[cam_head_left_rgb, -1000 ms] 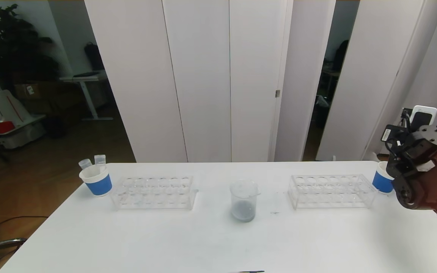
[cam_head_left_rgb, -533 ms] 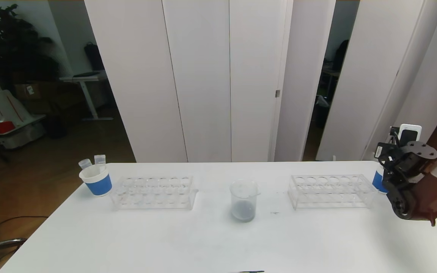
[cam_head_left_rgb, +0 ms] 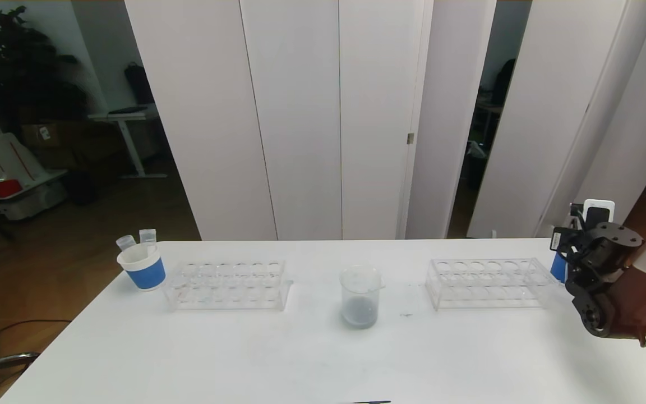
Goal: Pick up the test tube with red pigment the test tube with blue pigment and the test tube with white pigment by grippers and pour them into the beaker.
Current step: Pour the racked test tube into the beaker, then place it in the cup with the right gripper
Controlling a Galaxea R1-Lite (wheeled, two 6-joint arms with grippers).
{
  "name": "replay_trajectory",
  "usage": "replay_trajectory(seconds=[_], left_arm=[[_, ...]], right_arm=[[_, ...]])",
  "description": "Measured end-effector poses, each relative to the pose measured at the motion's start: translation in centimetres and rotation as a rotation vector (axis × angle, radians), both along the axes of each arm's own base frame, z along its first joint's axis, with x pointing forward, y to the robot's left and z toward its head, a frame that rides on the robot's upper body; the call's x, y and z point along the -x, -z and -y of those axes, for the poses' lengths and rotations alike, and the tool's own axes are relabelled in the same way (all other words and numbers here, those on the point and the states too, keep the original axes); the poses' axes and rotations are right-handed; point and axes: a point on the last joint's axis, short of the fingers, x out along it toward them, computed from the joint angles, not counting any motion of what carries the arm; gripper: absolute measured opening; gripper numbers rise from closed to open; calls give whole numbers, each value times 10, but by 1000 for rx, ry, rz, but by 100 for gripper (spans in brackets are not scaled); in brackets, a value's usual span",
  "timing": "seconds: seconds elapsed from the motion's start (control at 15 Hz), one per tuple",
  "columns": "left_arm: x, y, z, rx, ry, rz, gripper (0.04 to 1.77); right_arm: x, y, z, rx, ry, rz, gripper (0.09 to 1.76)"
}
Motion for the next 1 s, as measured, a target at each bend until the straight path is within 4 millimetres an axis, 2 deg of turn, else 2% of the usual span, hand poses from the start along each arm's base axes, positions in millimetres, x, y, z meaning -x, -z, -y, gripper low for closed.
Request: replay_trajectory(seconds=[0.13,0.2,0.27,0.33,0.4,0.47,1.0], left_arm=[[0,0,0,0,0,0,174],[0,0,0,0,0,0,174],[0,0,0,0,0,0,174],[0,0,0,0,0,0,174],[0,0,0,0,0,0,174],[0,0,0,0,0,0,174],[0,0,0,0,0,0,174]], right_arm=[[1,-1,4,0,8,1,58],[1,-1,5,0,11,-2,68],[2,-1,7,-1,17,-11,94],[2,-1,8,-3,19,-14,131],[2,-2,9,-2,22,-8,159],[2,-4,9,-1,24,-3,174],[3,-17,13,-2,29,34,175]])
